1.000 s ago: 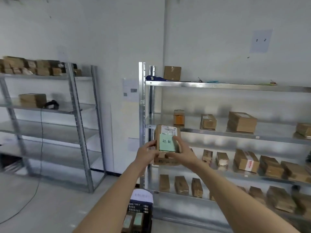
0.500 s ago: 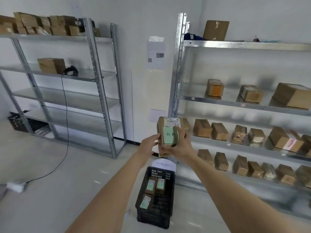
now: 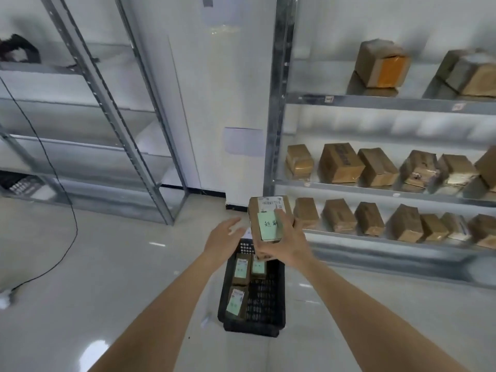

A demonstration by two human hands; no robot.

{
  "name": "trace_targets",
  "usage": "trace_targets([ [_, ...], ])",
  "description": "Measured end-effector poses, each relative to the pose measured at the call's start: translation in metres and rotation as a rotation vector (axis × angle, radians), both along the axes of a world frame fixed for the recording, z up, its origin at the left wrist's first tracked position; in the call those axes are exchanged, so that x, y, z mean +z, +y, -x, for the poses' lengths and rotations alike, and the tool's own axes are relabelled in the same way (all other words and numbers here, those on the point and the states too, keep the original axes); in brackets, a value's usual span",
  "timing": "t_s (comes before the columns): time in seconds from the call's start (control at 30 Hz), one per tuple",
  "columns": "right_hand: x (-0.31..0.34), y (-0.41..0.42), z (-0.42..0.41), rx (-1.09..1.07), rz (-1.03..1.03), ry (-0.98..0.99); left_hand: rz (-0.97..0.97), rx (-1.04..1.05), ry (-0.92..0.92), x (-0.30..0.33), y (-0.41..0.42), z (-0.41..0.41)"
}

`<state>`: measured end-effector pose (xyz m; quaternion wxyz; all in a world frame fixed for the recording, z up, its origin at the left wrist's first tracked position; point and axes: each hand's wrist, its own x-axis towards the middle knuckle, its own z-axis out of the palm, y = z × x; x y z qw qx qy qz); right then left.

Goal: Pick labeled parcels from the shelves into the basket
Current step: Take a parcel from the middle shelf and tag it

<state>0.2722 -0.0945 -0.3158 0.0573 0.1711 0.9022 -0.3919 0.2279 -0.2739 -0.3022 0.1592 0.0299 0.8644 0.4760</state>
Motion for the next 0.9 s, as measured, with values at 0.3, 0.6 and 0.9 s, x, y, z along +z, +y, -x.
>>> trace_targets([
  [0.3, -0.205, 0.012, 0.056, -0.073, -0.018, -0.265, 0.181, -0.092, -0.196, -0.217, -0.007, 0.072],
  [0.6, -0.413, -0.008, 0.096, -0.183, 0.041, -0.435, 0.249, -0.226, -0.317, -0.431, -0.022, 0.133],
  [0.9, -0.621, -0.011, 0.121, -0.242, 0.047, -0.555, 0.334, -0.290, -0.364, -0.623, -0.020, 0.168],
])
